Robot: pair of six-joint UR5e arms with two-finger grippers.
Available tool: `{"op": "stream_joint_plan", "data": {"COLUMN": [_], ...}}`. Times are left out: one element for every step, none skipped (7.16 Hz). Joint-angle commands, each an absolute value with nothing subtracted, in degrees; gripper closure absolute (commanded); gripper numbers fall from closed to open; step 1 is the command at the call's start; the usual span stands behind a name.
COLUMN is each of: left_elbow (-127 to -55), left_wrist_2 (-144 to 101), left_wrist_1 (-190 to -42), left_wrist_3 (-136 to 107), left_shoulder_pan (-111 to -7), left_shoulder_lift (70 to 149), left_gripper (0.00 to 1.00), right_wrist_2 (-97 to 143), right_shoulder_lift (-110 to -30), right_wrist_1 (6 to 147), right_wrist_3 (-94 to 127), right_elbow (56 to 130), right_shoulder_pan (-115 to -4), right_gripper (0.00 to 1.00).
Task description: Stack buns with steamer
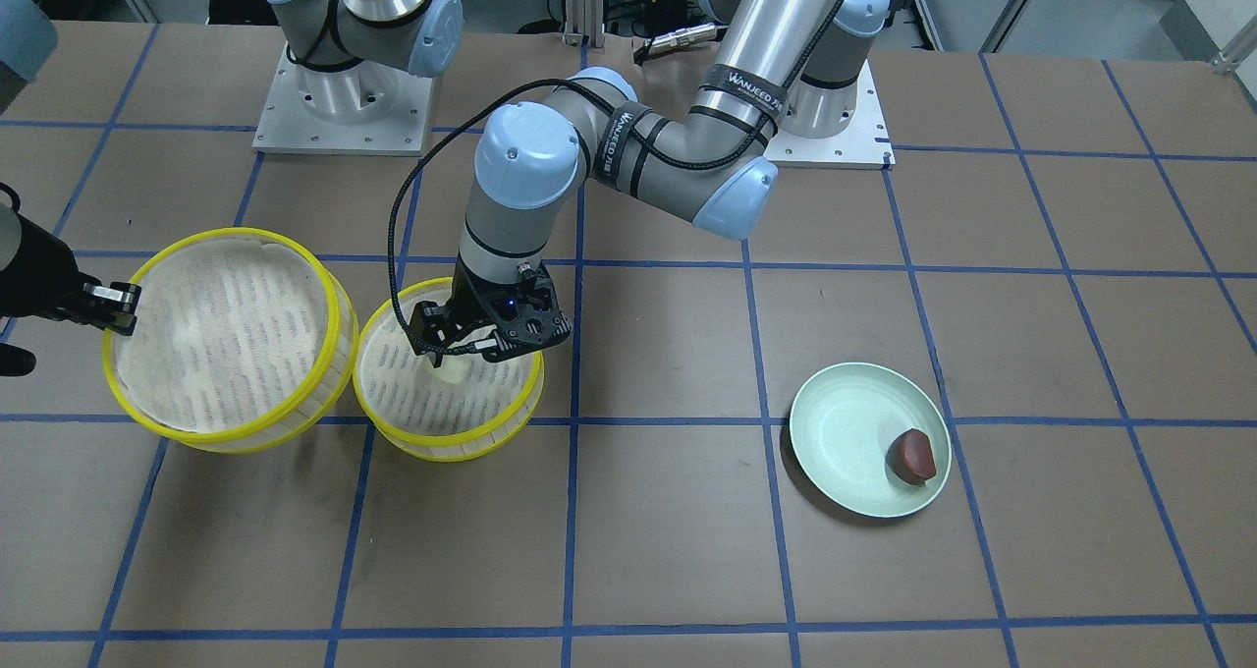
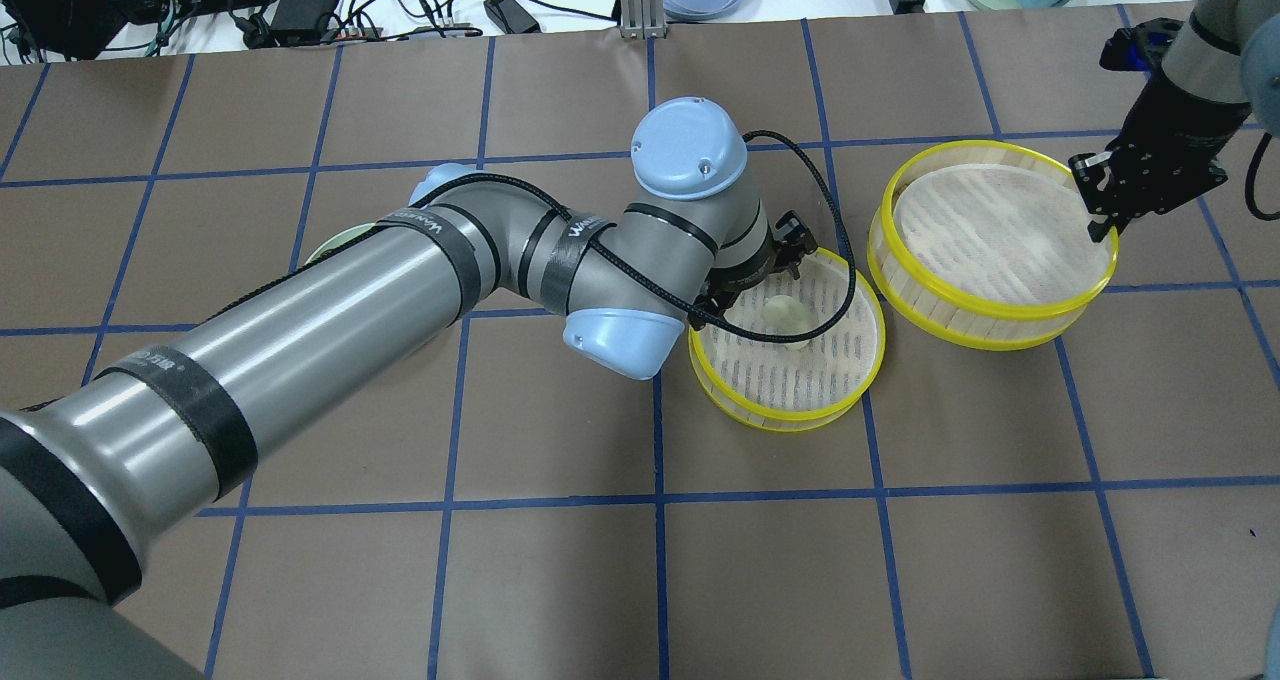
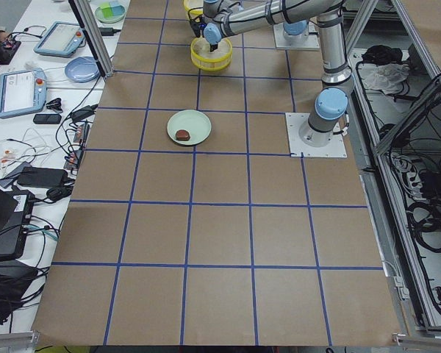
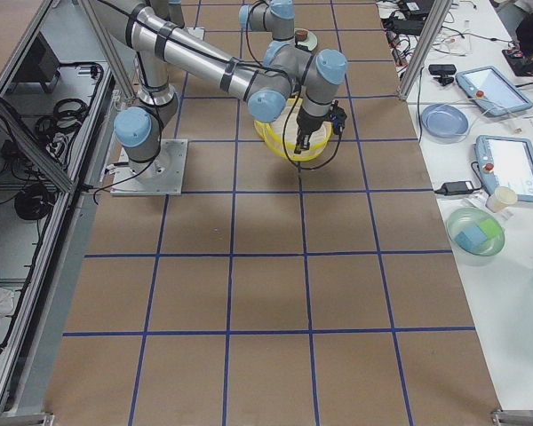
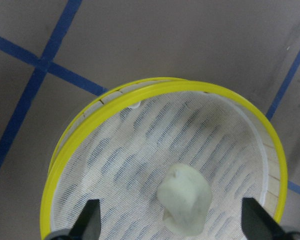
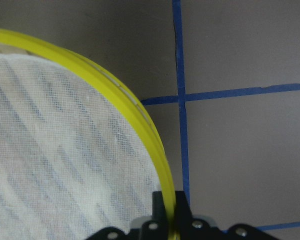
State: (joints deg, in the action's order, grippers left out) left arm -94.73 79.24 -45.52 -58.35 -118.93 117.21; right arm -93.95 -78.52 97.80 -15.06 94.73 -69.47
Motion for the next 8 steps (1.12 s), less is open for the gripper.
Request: {"op": "stream_joint_plan", "data": {"left_elbow": [-94.57,-94.57,-94.57,-94.57,-94.48,-94.40,-94.48,-94.57], "left_wrist_2": [79.63,82.59,83.14,83.06,83.49,84.28,85.68,87.96], "left_wrist_1": [-45.70,-46.57,-50.15,-55.41,-62.33,-67.97,-71.07,-73.10], "left_wrist_3": [-57.23,-50.08,-44.96,-37.60,-27.70,-19.77,-11.94,-3.34], "left_shoulder_pan": [-118.74,-117.26,-113.59,-109.81,-105.60,-100.08,-94.97,-89.96], "left_shoulder_lift": [116.03,114.36,112.26,109.10,106.20,103.74,102.14,101.61], "left_gripper": [0.00,0.00,0.00,0.00,0.00,0.00,0.00,0.00], "right_wrist_2": [-93.96,-93.96,-93.96,-93.78,-93.87,-93.26,-92.73,-93.07], "right_shoulder_lift": [-78.66,-78.66,-78.75,-78.75,-78.75,-79.71,-81.11,-81.04], "right_wrist_1": [97.47,97.56,97.65,97.56,97.56,98.17,100.78,104.64], "right_wrist_3": [-12.85,-11.88,-9.43,-6.19,-1.63,2.42,6.72,8.77], "right_elbow": [94.83,95.97,96.41,96.42,96.68,98.85,101.49,103.34], "right_shoulder_pan": [-70.22,-71.36,-72.67,-75.03,-78.10,-81.01,-83.82,-86.81], "right_gripper": [1.00,1.00,1.00,1.00,1.00,1.00,1.00,1.00]}}
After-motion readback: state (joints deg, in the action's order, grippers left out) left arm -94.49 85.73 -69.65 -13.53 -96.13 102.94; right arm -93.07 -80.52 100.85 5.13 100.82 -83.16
